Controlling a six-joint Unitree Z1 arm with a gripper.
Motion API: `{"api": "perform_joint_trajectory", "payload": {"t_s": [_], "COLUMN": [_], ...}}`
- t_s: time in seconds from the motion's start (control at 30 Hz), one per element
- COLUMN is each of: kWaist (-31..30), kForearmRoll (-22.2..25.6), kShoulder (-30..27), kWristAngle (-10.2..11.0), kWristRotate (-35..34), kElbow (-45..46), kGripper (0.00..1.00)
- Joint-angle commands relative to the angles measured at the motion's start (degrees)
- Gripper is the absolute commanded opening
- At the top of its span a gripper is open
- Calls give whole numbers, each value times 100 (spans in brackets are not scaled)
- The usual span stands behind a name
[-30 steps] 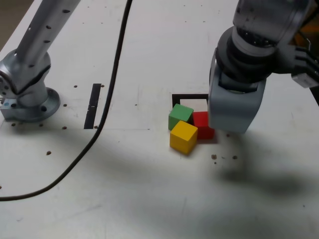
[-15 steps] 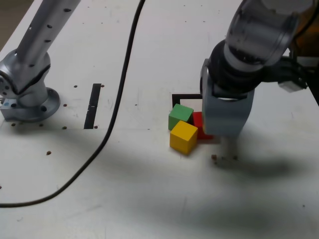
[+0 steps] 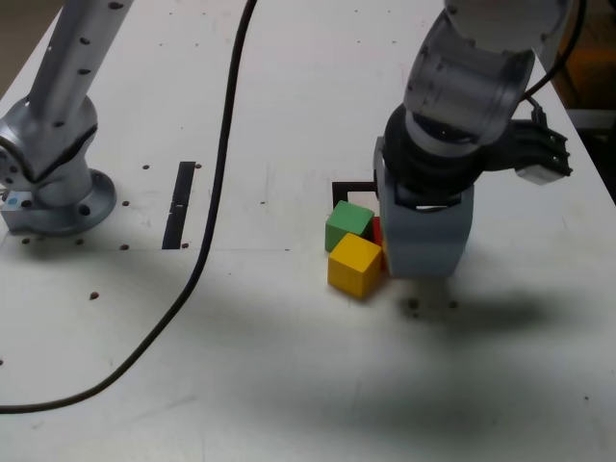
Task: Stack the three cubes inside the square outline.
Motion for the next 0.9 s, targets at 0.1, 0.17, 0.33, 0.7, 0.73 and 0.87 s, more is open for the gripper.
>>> {"api": "perform_joint_trajectory", "payload": {"t_s": [0.1, 0.17, 0.33, 0.7, 0.73, 0.87], "kWaist": [-6, -6, -6, -6, -6, -6], "kForearmRoll": [-148, -125, -99, -81, -91, -158], "kShoulder": [-109, -135, -177, -254, -249, -182], "kWristAngle": [-14, -32, -95, -220, -220, -214], "kWristRotate": [-15, -15, -15, -59, -59, -59], "kElbow": [128, 133, 149, 176, 172, 138], "kGripper": [99, 97, 93, 83, 83, 89]}}
